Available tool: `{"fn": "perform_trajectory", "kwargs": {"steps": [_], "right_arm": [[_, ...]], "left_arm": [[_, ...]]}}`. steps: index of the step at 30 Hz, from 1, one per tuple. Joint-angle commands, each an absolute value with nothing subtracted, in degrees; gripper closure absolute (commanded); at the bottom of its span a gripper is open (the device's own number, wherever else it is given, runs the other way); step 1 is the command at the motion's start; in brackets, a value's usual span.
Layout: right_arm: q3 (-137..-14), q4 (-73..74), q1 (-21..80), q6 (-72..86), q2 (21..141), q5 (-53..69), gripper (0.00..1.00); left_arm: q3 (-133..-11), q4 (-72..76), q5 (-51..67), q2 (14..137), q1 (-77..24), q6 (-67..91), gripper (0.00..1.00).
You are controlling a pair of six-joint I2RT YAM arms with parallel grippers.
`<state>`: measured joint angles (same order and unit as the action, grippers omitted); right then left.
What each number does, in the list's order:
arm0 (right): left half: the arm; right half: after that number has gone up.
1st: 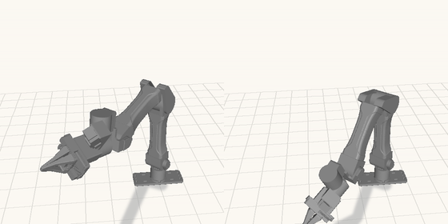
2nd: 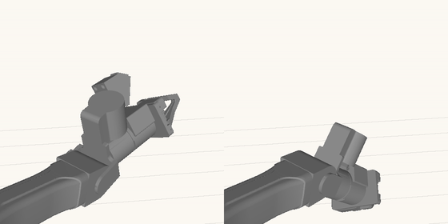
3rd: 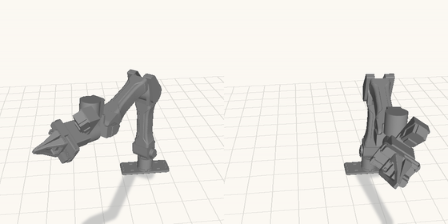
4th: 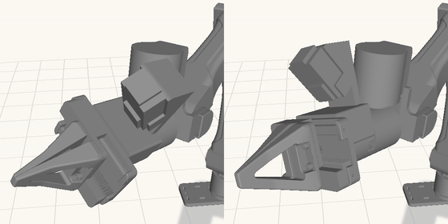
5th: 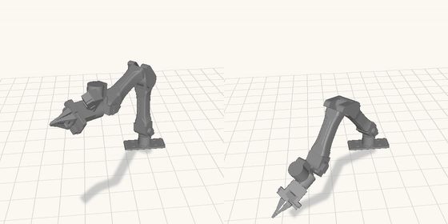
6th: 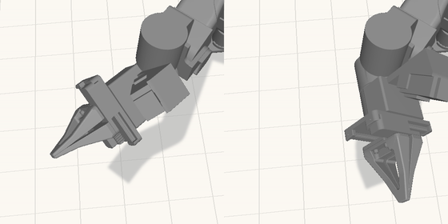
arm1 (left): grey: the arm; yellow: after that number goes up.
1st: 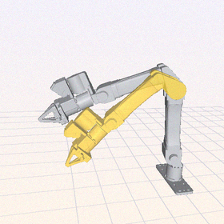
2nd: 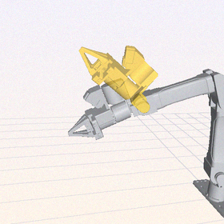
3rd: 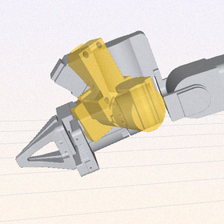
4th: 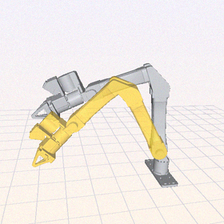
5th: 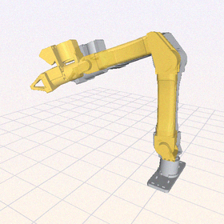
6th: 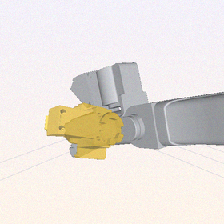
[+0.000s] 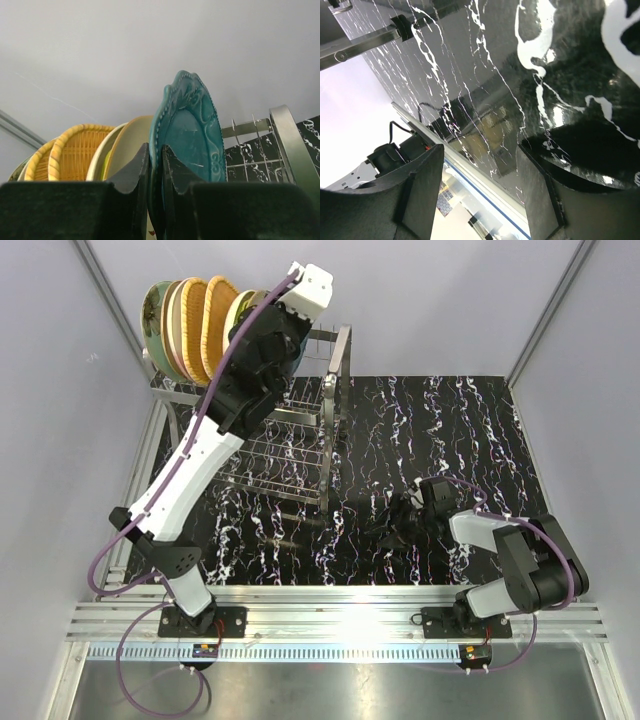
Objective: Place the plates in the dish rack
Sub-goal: Insert the plate into the dish rack
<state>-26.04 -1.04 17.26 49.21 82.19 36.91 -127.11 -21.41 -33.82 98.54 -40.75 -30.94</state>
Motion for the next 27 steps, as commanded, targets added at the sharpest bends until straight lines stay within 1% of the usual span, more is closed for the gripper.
{"fn": "perform_trajectory", "kwargs": {"steps": [1,5,14,21,27], "right_arm": [[-27.8,-2.5,17.5,47.5,83.3,36.9,0.33],[-28.3,-2.8,17.6,47.4,83.7,37.3,0.33],[-28.3,-3.2,17.5,47.4,84.8,37.4,0.33],[-28.5,-3.3,17.5,47.5,84.9,37.5,0.33],[-28.3,-3.1,17.5,47.4,84.7,37.6,0.34]], "left_arm": [[-127.0,-13.9,-32.0,96.2,-40.7,-30.3,1.0],[-125.2,-13.1,-34.1,96.2,-40.7,-31.4,1.0],[-123.8,-11.6,-35.0,95.7,-40.7,-32.5,1.0],[-117.6,-9.9,-36.5,93.4,-40.7,-31.6,1.0],[-115.5,-8.2,-39.2,91.1,-40.5,-31.5,1.0]]}}
